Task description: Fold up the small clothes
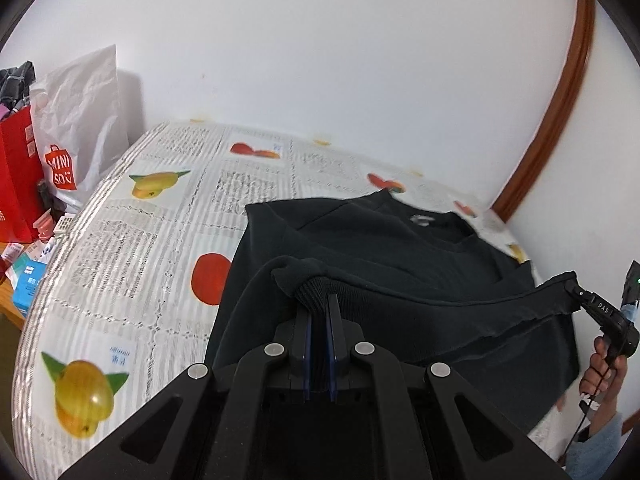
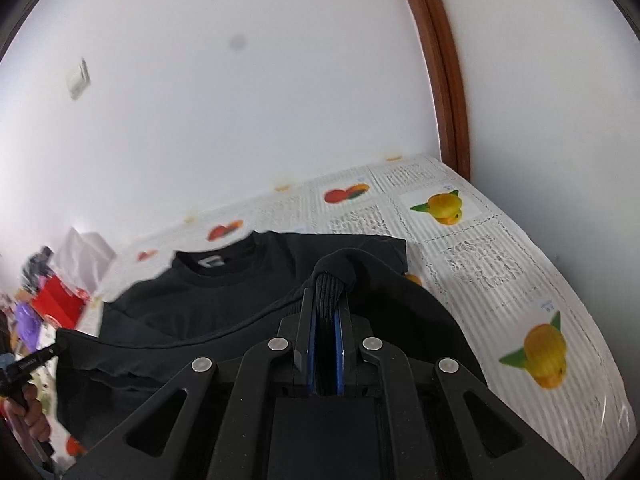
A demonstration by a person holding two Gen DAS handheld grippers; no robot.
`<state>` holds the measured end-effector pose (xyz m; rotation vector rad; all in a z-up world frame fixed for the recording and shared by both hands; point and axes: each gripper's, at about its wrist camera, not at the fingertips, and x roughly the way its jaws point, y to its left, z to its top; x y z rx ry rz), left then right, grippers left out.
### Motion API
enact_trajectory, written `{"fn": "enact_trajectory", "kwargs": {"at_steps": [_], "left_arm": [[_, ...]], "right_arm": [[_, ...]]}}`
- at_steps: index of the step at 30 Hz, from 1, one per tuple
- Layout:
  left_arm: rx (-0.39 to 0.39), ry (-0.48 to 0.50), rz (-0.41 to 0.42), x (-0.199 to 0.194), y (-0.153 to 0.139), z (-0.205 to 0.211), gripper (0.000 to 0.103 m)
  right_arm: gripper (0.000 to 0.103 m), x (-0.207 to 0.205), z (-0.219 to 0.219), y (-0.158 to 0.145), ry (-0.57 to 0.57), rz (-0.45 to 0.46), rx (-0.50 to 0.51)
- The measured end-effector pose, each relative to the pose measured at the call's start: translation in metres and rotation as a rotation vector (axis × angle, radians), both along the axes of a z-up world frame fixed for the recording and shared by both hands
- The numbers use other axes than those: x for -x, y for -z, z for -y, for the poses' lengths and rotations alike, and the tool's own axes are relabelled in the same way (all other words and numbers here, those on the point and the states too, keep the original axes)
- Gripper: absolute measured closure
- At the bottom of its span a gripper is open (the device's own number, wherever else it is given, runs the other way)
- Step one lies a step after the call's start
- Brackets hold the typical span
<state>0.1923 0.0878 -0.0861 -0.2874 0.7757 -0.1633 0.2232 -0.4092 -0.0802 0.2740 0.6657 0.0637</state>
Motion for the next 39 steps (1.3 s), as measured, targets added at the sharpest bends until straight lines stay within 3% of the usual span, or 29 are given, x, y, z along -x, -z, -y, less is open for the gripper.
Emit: {"fn": "enact_trajectory", "kwargs": {"at_steps": [6,10,12,14,15,22,28,30,34,39], "left_arm": [[-0.012,-0.006,-0.056,-0.018,0.021,0.001,0.096],[-0.012,0.013,-0.061,-0.015,0.019,0.001,0.094],[-0.012,0.029,-0.052,-0.008,0.013,0.001,0.085],[-0.02,0.033,-0.031,0.003,0.005,-0.001,0.061],[-0.023,0.037,-0.018,0.008,0.002,-0.001,0.058],[-0.017,0.124,-0.008,0.041,-0.005,0.018,0.058],[-0.073,0.198,-0.061,0.045,0.015,0.044,0.058],[-0.075,0.203,-0.102,0.039,0.026,0.049,0.058],[-0.13,0.201,-0.1,0.031,0.03,0.057,0.056],[-0.169,0.201,-0.106,0.013,0.03,0.061,0.056]], "right_arm": [[0.096,-0.03,0.0,0.031,0.046,-0.083,0.047],[0.092,-0.036,-0.004,0.041,0.061,-0.131,0.073],[0.087,-0.03,-0.004,0.033,0.055,-0.137,0.072],[0.082,-0.017,-0.003,0.02,0.049,-0.112,0.069],[0.076,-0.01,-0.004,0.013,0.048,-0.096,0.079],[0.066,0.038,-0.04,-0.016,-0.059,-0.035,0.175],[0.066,0.051,-0.065,0.009,-0.148,-0.099,0.225],[0.066,0.046,-0.068,0.022,-0.148,-0.139,0.243],[0.066,0.029,-0.068,0.047,-0.128,-0.227,0.247],[0.066,0.016,-0.073,0.058,-0.104,-0.242,0.26]]}}
